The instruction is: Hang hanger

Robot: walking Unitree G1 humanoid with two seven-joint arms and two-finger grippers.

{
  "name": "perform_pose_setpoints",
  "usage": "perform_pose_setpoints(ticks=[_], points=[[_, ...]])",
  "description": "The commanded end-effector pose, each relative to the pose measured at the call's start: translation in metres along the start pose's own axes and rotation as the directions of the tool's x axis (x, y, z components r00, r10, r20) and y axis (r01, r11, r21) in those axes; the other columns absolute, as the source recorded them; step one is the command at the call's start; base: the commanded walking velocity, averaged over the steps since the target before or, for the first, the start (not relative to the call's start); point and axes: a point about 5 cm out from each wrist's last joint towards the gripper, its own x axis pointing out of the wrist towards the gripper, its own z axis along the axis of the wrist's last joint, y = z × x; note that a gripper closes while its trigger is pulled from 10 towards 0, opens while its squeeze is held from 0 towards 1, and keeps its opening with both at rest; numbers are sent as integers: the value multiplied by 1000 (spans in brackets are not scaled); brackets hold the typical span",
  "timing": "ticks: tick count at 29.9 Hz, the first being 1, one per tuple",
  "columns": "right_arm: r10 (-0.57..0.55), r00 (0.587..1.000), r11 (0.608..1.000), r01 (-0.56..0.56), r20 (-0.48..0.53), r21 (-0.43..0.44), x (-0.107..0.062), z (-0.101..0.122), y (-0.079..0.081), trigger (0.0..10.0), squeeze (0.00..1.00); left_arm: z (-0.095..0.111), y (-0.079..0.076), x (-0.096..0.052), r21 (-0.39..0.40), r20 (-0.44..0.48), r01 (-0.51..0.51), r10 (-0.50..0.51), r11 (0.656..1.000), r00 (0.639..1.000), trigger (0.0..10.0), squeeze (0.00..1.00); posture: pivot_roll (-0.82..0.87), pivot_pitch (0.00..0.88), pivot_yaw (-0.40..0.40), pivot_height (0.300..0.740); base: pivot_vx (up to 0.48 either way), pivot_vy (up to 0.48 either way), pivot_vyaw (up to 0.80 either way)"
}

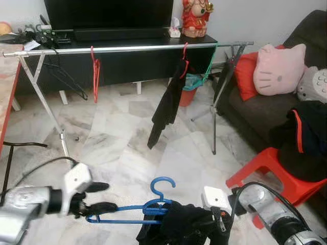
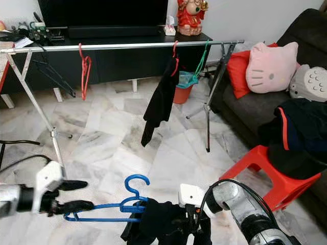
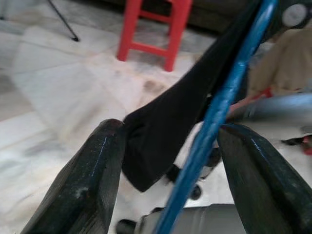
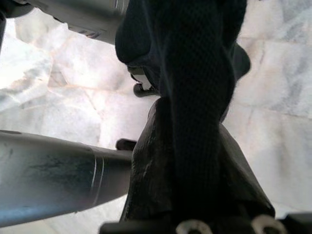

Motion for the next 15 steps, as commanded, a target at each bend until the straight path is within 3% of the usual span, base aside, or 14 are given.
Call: perform_pose_setpoints(ticks=[1, 15], points=[[-11, 1000, 1000, 11, 0, -28, -2, 6, -5, 0, 0, 8, -2, 7, 29, 1, 11, -11, 1000, 1000, 10000, 0, 96, 0, -122, 740, 0, 0, 0], [-33, 999, 998, 32, -3, -58, 15, 12, -7, 0, 0, 22, -6, 28, 29, 40, 58, -59, 998, 997, 10000, 0, 101, 0, -119, 740, 0, 0, 0]])
